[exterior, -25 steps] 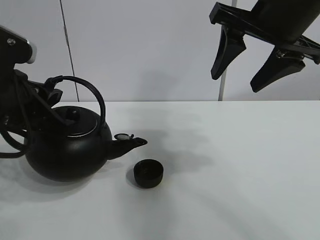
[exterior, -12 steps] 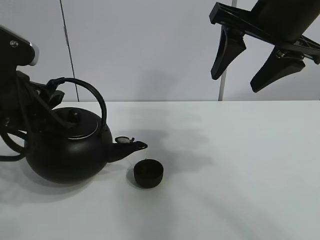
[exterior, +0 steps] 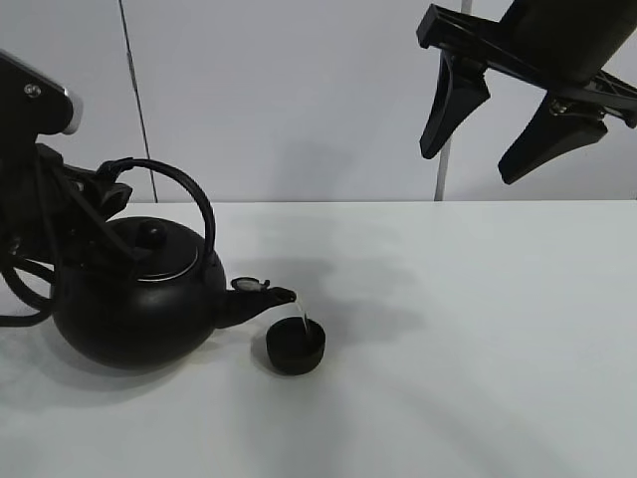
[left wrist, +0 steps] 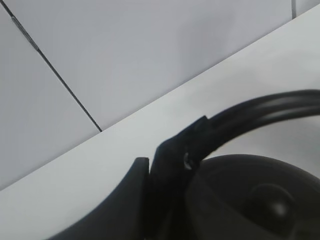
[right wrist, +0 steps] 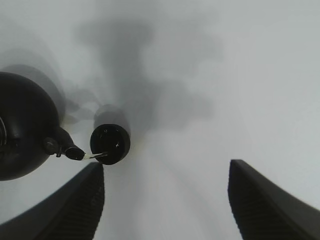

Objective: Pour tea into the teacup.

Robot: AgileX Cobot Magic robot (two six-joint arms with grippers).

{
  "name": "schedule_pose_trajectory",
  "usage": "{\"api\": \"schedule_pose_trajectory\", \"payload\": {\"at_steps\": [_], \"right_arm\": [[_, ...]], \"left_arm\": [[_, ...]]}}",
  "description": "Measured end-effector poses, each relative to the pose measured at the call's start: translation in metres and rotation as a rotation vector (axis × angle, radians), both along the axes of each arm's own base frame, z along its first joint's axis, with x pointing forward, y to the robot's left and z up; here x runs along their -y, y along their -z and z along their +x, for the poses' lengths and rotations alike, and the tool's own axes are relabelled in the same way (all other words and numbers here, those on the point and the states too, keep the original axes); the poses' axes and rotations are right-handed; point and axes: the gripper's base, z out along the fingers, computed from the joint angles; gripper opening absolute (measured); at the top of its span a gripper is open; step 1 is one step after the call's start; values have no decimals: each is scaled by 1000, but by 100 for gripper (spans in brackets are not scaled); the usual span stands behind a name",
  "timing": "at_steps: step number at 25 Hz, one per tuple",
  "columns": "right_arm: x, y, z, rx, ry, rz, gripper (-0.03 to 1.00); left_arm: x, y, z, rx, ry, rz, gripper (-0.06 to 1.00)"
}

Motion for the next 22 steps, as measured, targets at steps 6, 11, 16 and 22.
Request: {"api": "schedule_pose_trajectory", "payload": {"at_steps": [6, 11, 16, 22], "right_arm": [[0, 0, 0, 0, 0, 0, 48], [0, 0, 0, 0, 0, 0, 48], [0, 0, 0, 0, 0, 0, 48], [0, 0, 0, 0, 0, 0, 48]], "left_arm": [[-1, -1, 1, -17, -40, -87, 11], [-3, -7, 3, 7, -103, -284, 11], [-6, -4, -2, -14, -122, -355, 11], [-22, 17, -25, -114, -151, -328, 11]]}}
